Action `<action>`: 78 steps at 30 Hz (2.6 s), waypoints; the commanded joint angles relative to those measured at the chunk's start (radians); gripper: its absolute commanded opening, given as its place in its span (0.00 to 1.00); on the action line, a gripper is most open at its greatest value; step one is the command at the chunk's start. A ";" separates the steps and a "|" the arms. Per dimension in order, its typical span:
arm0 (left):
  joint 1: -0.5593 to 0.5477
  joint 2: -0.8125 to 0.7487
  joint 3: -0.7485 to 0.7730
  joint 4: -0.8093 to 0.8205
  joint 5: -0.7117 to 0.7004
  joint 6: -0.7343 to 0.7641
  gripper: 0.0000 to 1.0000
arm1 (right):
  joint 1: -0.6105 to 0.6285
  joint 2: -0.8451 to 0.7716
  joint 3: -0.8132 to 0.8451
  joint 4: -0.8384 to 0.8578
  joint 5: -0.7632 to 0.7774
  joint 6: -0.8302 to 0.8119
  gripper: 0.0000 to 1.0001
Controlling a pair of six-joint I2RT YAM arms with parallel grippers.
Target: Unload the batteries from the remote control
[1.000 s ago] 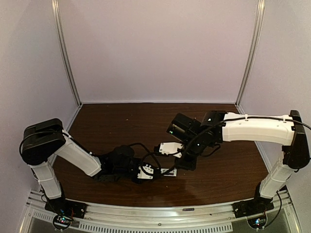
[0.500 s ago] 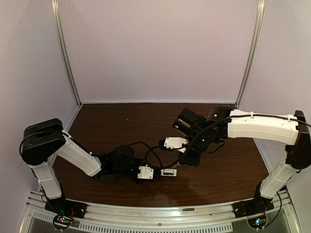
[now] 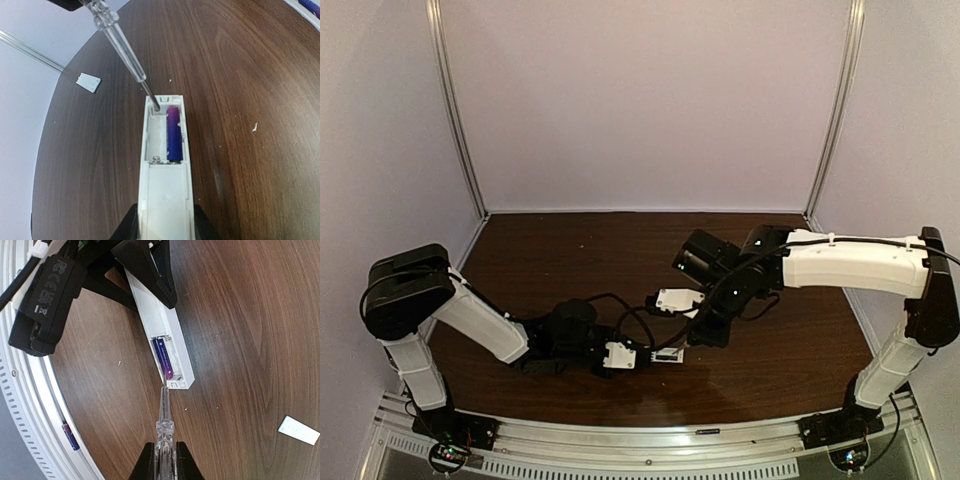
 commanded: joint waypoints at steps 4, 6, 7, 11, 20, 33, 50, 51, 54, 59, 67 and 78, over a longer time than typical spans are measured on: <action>-0.004 0.012 0.027 0.024 -0.001 0.010 0.00 | -0.012 0.038 -0.012 0.019 -0.020 -0.008 0.00; -0.004 0.012 0.027 0.025 -0.002 0.009 0.00 | -0.013 0.042 -0.010 0.023 -0.024 -0.010 0.00; -0.003 0.012 0.027 0.025 0.000 0.009 0.00 | -0.013 0.044 -0.010 0.024 -0.023 -0.012 0.00; -0.004 0.013 0.027 0.025 0.002 0.009 0.00 | -0.018 0.053 -0.010 0.023 -0.027 -0.016 0.00; -0.004 0.013 0.029 0.025 0.003 0.012 0.00 | -0.026 0.062 -0.013 0.032 -0.026 -0.014 0.00; -0.004 0.013 0.029 0.023 0.004 0.011 0.00 | -0.031 0.096 -0.017 0.017 -0.031 -0.013 0.00; -0.004 0.013 0.030 0.024 -0.004 0.011 0.00 | -0.038 0.106 -0.011 0.009 -0.060 -0.011 0.00; -0.004 0.012 0.030 0.024 -0.004 0.011 0.00 | -0.038 0.105 -0.011 0.009 -0.060 -0.011 0.00; -0.004 0.012 0.030 0.025 -0.005 0.011 0.00 | -0.038 0.102 -0.011 0.012 -0.064 -0.009 0.00; -0.004 0.012 0.030 0.025 -0.007 0.011 0.00 | -0.039 0.096 -0.009 0.014 -0.067 -0.006 0.00; -0.004 0.012 0.030 0.025 -0.009 0.010 0.00 | -0.040 0.073 -0.002 0.011 -0.070 0.004 0.00; -0.003 0.012 0.029 0.026 -0.009 0.008 0.00 | -0.038 0.027 0.007 0.016 -0.076 0.022 0.00</action>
